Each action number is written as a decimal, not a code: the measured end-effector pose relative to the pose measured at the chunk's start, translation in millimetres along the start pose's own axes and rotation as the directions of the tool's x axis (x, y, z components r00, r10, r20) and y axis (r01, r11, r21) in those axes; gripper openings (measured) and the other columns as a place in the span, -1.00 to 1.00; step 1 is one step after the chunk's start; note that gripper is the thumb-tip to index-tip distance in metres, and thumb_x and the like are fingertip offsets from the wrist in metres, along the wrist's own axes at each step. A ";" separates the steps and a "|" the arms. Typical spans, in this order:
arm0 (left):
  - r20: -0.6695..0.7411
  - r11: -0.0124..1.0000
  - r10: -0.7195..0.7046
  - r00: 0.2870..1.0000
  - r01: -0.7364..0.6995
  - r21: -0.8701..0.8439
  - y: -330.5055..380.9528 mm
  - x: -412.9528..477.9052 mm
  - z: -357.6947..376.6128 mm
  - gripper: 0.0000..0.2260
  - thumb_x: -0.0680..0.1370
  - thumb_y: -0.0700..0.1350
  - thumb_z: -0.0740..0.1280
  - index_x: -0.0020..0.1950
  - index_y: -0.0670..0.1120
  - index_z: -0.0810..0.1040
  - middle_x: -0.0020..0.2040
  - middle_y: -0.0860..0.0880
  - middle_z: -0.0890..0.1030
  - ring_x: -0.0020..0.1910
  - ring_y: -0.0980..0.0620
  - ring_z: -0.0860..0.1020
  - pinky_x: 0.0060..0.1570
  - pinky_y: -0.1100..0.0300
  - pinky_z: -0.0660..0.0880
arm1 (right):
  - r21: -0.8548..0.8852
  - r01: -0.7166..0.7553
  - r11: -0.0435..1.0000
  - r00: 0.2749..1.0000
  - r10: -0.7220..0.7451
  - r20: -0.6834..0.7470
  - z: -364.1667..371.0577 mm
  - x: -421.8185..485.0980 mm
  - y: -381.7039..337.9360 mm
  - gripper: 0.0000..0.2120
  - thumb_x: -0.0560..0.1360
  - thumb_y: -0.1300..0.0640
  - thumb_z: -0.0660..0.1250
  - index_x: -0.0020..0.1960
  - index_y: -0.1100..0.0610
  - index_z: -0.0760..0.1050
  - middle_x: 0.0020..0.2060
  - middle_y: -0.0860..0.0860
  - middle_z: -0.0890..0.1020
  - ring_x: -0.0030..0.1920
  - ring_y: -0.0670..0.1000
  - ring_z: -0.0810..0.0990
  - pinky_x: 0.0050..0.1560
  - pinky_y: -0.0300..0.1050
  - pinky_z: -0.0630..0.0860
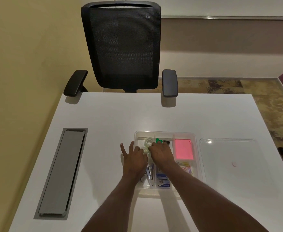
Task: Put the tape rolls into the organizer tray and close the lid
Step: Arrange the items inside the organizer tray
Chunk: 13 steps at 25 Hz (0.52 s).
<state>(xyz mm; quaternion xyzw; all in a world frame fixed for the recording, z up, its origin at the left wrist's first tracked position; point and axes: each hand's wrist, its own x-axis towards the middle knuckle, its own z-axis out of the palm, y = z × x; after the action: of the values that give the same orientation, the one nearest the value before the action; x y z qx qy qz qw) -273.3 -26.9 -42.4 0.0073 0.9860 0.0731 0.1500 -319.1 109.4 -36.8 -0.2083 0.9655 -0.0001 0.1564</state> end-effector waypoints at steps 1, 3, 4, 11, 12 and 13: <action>-0.009 0.999 -0.014 1.000 0.014 -0.037 0.6 -0.4 0.5 -0.63 0.70 0.05 0.05 0.25 0.04 0.63 0.35 0.03 0.61 0.64 -0.08 0.21 0.54 -0.43 -0.24 | -0.001 -0.006 1.000 1.000 0.006 0.005 0.8 1.1 -0.6 -0.82 0.55 0.21 0.31 0.10 0.17 0.62 0.05 0.13 0.67 0.12 0.19 0.60 0.17 0.07 0.47; -0.011 0.997 -0.013 1.000 0.012 -0.075 -0.9 -2.2 1.1 -0.60 0.71 0.06 0.00 0.28 0.06 0.60 0.37 0.07 0.59 0.65 -0.05 0.19 0.54 -0.43 -0.24 | -0.002 0.008 1.000 1.000 -0.008 -0.004 1.3 2.3 -0.4 -0.81 0.56 0.20 0.30 0.12 0.16 0.62 0.06 0.12 0.67 0.11 0.17 0.60 0.17 0.06 0.47; -0.003 0.997 -0.008 1.000 0.007 -0.083 -2.7 -3.4 1.8 -0.61 0.71 0.07 -0.01 0.30 0.08 0.58 0.39 0.09 0.57 0.65 -0.04 0.18 0.54 -0.43 -0.23 | -0.001 0.019 1.000 1.000 -0.019 -0.009 1.7 1.6 0.0 -0.81 0.56 0.18 0.32 0.14 0.14 0.62 0.07 0.11 0.66 0.10 0.15 0.60 0.17 0.06 0.47; 0.054 0.980 -0.094 0.994 0.102 -0.173 4.2 -8.5 6.7 -0.62 0.73 0.09 -0.03 0.44 0.12 0.45 0.44 0.08 0.54 0.63 -0.04 0.22 0.55 -0.43 -0.22 | 0.012 0.047 0.999 0.998 -0.047 -0.047 5.7 -10.9 0.0 -0.69 0.57 0.08 0.34 0.29 0.11 0.55 0.26 0.09 0.58 0.28 0.16 0.51 0.37 0.13 0.35; 0.059 0.975 -0.100 0.993 0.110 -0.194 6.7 -8.4 7.0 -0.62 0.73 0.09 -0.01 0.47 0.11 0.43 0.45 0.07 0.54 0.63 -0.05 0.22 0.56 -0.42 -0.24 | 0.020 0.054 0.998 0.997 -0.053 -0.062 6.7 -14.2 -0.6 -0.67 0.57 0.06 0.33 0.32 0.10 0.54 0.29 0.09 0.57 0.31 0.16 0.49 0.40 0.15 0.32; 0.058 0.971 -0.103 0.993 0.113 -0.210 8.6 -8.5 8.1 -0.62 0.73 0.09 0.01 0.50 0.12 0.41 0.45 0.07 0.54 0.63 -0.05 0.21 0.55 -0.42 -0.26 | 0.038 0.052 0.998 0.995 -0.048 -0.086 7.9 -17.4 -1.2 -0.64 0.57 0.04 0.32 0.34 0.09 0.52 0.32 0.08 0.56 0.34 0.17 0.48 0.41 0.17 0.29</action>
<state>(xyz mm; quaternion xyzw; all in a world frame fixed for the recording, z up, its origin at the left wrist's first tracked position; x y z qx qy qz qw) -262.8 -17.6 -46.3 -0.0606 0.9677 0.1697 0.1765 -301.2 115.8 -38.9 -0.2290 0.9655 -0.0322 0.1195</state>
